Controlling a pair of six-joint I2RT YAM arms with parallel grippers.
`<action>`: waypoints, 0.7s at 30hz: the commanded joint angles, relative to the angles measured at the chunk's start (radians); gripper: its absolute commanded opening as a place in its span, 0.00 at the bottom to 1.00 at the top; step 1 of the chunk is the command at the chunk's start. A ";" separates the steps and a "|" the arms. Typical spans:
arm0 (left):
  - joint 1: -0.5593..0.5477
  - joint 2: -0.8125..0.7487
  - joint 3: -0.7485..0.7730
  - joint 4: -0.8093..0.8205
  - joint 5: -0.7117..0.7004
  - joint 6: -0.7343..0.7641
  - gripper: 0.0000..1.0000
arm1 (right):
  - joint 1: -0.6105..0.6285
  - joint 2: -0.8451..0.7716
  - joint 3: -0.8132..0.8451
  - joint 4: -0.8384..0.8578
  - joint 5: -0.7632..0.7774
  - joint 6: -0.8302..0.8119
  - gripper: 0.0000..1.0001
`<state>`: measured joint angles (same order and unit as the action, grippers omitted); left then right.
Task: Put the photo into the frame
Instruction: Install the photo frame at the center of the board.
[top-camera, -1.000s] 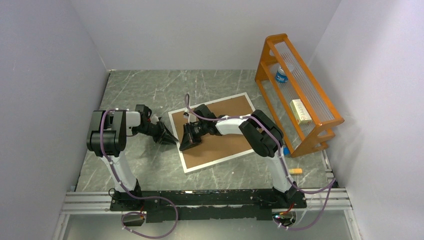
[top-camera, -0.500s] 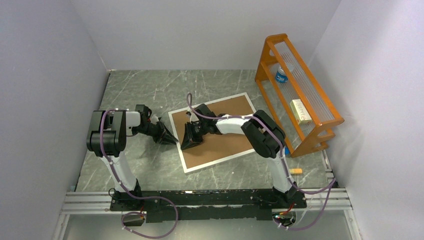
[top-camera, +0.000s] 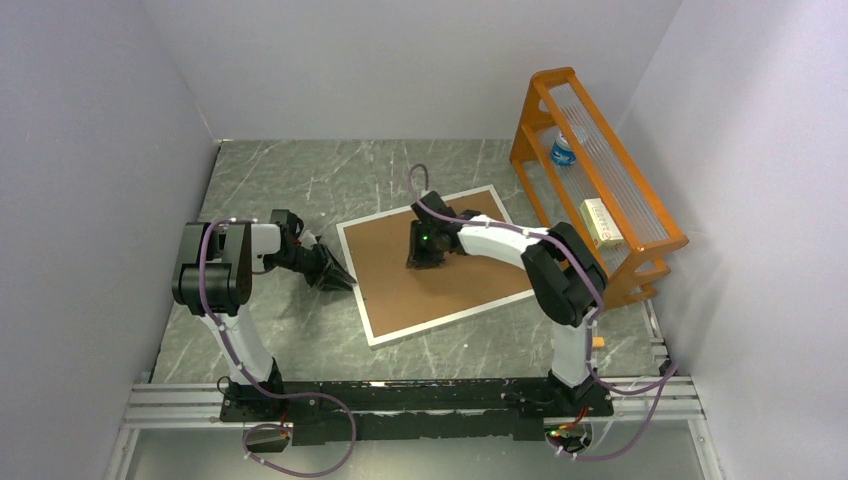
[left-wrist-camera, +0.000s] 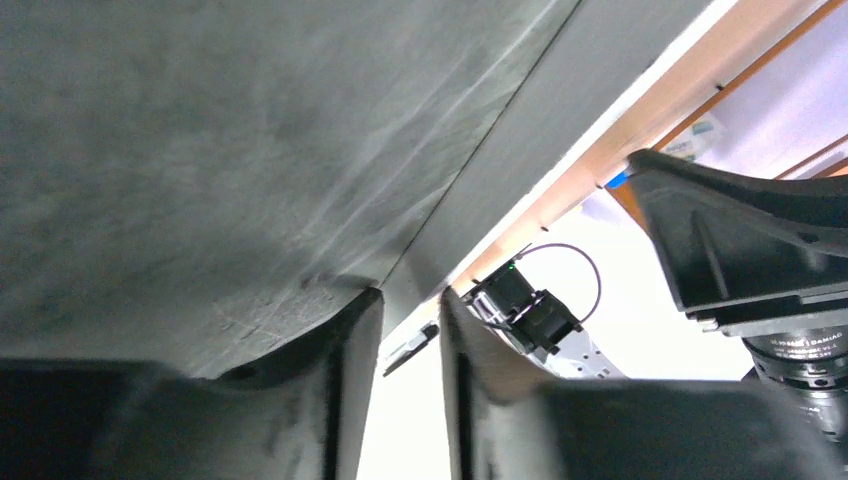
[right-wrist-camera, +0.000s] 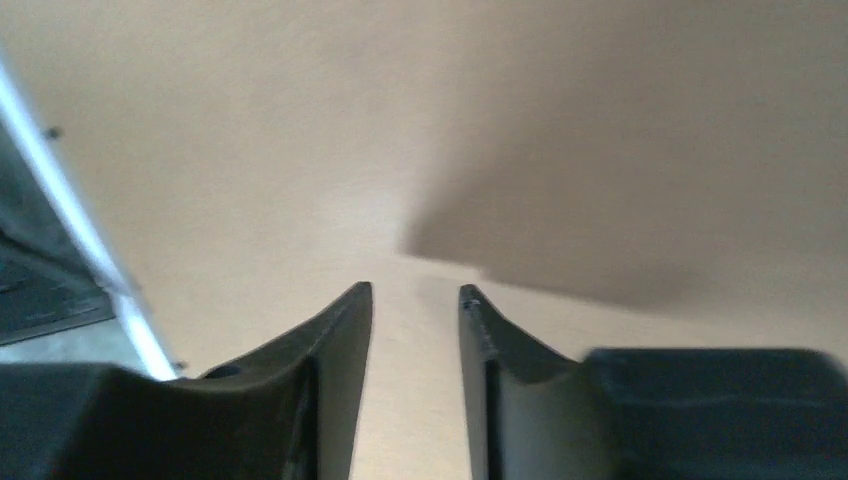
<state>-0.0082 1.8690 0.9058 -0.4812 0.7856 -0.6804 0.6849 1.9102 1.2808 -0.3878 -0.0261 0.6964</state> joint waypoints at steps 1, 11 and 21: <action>-0.004 -0.028 -0.024 0.063 -0.156 -0.010 0.52 | -0.078 -0.148 0.021 -0.157 0.313 -0.103 0.54; -0.004 0.006 0.017 0.104 -0.128 -0.036 0.68 | -0.296 -0.140 0.023 -0.241 0.453 -0.246 0.99; -0.005 0.020 0.031 0.087 -0.152 -0.035 0.69 | -0.400 -0.046 -0.018 -0.122 0.351 -0.272 0.99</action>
<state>-0.0147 1.8542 0.9356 -0.4423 0.7933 -0.7540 0.3138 1.8729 1.2793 -0.5770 0.3664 0.4511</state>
